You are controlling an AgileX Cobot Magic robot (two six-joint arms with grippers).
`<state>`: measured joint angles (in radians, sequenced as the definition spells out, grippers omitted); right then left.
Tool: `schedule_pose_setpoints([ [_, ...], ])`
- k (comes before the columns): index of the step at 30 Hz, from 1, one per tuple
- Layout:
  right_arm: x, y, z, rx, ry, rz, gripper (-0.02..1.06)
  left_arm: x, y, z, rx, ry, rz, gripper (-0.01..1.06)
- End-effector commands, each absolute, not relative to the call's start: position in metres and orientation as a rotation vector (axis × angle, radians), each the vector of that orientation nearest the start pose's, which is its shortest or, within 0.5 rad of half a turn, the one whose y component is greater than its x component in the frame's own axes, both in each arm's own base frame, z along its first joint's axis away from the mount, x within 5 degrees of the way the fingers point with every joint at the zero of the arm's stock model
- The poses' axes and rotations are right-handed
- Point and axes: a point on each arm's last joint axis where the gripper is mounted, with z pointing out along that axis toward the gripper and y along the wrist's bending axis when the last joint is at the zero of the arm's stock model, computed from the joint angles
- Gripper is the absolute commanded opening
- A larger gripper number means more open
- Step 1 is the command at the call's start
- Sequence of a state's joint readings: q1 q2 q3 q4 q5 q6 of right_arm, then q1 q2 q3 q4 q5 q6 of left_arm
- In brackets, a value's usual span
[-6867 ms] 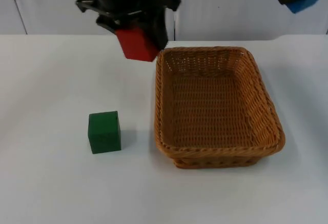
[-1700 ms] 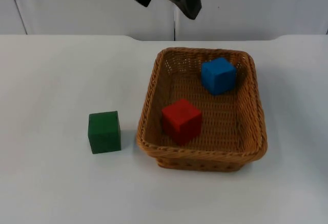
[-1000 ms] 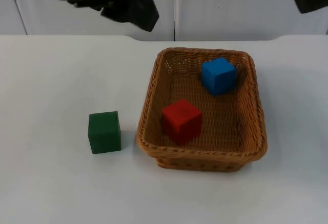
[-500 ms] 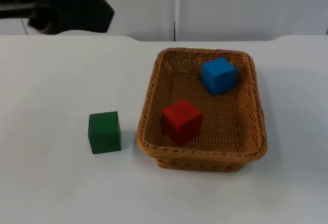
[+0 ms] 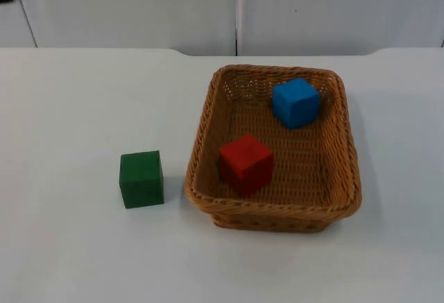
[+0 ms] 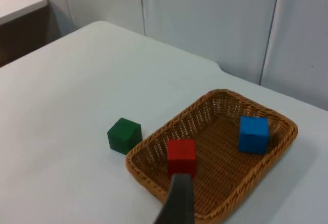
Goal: Pick up one cube with each hand and place exactly two cubes into the same basket, leaving the remaining cube outside.
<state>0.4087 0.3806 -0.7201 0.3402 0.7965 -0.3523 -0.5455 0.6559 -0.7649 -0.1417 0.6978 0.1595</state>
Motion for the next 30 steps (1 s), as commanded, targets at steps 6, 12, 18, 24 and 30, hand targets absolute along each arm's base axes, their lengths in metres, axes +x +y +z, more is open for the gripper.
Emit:
schedule_pose_setpoints([
  [6,0.005,0.029,0.349,-0.693,1.772,0.448,0.70,0.053,-0.040,0.359,0.679,1.923,-0.363,0.75],
  [12,-0.016,0.021,0.343,-0.719,1.744,0.447,0.70,0.029,-0.026,0.346,0.663,1.897,-0.374,0.75],
  [18,-0.036,0.014,0.334,-0.735,1.745,0.454,0.70,0.007,-0.012,0.315,0.540,1.892,-0.465,0.75],
  [24,-0.047,0.010,0.329,-0.740,1.737,0.457,0.70,-0.013,0.005,0.304,0.540,1.860,-0.398,0.75],
  [30,-0.045,0.010,0.324,-0.725,1.774,0.471,0.70,-0.012,0.004,0.292,0.567,1.936,-0.382,0.75],
])
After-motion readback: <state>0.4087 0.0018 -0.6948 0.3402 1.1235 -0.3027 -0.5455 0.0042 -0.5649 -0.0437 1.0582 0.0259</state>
